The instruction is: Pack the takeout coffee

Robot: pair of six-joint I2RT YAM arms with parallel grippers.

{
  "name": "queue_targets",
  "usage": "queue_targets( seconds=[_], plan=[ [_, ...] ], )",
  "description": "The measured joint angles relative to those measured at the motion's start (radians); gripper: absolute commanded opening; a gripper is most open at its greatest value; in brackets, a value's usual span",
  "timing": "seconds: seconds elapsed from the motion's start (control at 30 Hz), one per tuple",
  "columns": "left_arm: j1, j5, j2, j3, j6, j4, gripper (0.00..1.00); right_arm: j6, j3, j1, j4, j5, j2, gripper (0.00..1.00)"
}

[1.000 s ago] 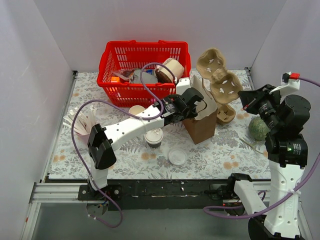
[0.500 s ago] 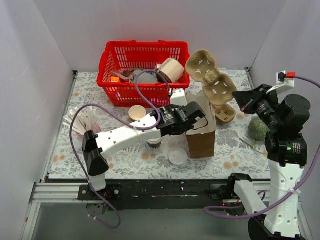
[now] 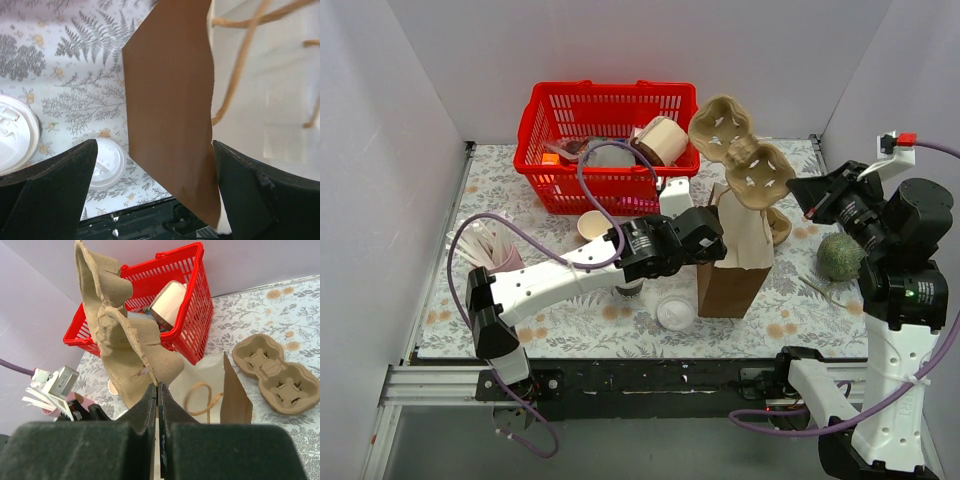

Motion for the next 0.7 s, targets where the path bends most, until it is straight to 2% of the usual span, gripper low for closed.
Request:
queue_targets(
  seconds=[0.17,0.37,0.53,0.7],
  plan=[
    [0.021,0.045,-0.079,-0.037,0.135,0.139,0.98,-0.011,0.107,0.0,-0.088,-0.037,0.026,0.01],
    [0.137,0.223,-0.114,-0.056,0.291,0.321,0.98,-0.011,0.144,0.0,-0.219,-0.034,0.025,0.01],
    [0.206,0.348,-0.06,-0.026,0.428,0.403,0.98,-0.011,0.177,0.002,-0.322,0.064,0.024,0.01],
    [0.207,0.38,0.057,0.072,0.557,0.423,0.98,-0.014,0.213,0.002,-0.342,0.212,0.012,0.01]
  ],
)
